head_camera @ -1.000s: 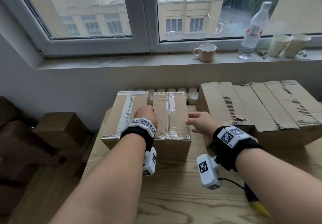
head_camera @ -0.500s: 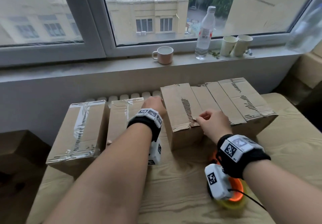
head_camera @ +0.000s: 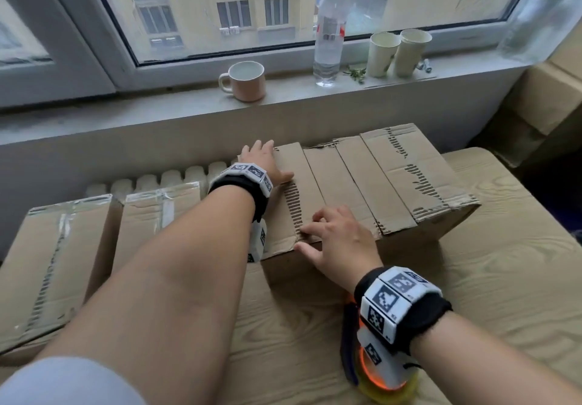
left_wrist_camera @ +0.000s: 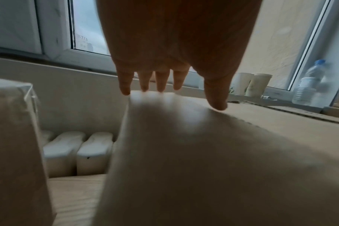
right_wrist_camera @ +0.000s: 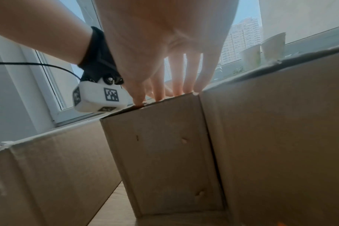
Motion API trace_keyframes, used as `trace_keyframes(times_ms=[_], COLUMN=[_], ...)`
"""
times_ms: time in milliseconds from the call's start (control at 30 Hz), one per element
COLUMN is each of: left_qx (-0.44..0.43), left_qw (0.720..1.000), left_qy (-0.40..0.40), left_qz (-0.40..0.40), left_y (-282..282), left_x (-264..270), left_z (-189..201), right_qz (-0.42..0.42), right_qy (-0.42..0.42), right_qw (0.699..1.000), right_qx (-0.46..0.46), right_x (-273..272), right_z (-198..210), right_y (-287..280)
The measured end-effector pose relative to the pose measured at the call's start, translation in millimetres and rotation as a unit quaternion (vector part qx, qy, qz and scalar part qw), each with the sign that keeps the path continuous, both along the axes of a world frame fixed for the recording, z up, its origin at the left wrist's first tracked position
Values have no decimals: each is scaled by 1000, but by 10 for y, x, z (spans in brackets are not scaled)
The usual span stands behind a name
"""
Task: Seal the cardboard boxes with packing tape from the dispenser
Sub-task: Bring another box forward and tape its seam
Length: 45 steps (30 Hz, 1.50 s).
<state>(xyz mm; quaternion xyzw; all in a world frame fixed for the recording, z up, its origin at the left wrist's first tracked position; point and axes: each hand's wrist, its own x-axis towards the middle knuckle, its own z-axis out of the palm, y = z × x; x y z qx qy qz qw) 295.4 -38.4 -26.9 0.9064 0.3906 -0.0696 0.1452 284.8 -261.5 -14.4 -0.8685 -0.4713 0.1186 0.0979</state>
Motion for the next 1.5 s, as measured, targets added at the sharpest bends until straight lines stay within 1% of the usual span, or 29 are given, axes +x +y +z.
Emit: trace_keyframes(times_ms=[100, 233, 367, 467, 567, 700, 767, 967, 1100, 1300, 1400, 1500], left_qx=[-5, -56, -87, -99, -118, -132, -134, -119, -103, -90, -113, -136], left_qw=[1000, 997, 992, 990, 988, 986, 984, 985, 985, 985, 985, 983], left_qy=[4, 25, 37, 36, 7, -31, -53, -92, -112, -108, -86, -64], left_qz=[3, 55, 87, 92, 95, 102, 100, 80, 78, 98, 101, 105], left_y=[19, 7, -44, -111, -212, -341, -409, -647, -834, -1133, -1293, -1484], left_x=[-28, -223, -440, -568, -672, -793, -863, -1100, -1224, -1442, -1549, -1666], left_z=[-35, 13, 29, 43, 77, 178, 237, 541, 791, 1079, 1131, 1085], right_qz=[-18, -52, -121, -190, -252, -301, -312, -345, -355, -355, -335, -305], right_qy=[9, 13, 37, 64, 92, 160, 163, 98, 74, 60, 58, 53], right_qw=[1000, 998, 991, 979, 963, 934, 927, 920, 913, 908, 916, 929], right_qx=[12, 10, 30, 26, 26, 103, 129, 160, 186, 212, 212, 201], right_x=[-3, -72, -188, -280, -359, -425, -457, -521, -519, -489, -398, -340], right_z=[-13, -27, -50, -73, -112, -161, -134, 100, 291, 581, 663, 772], right_y=[19, 2, -178, -353, -477, -536, -573, -768, -924, -1149, -1279, -1435])
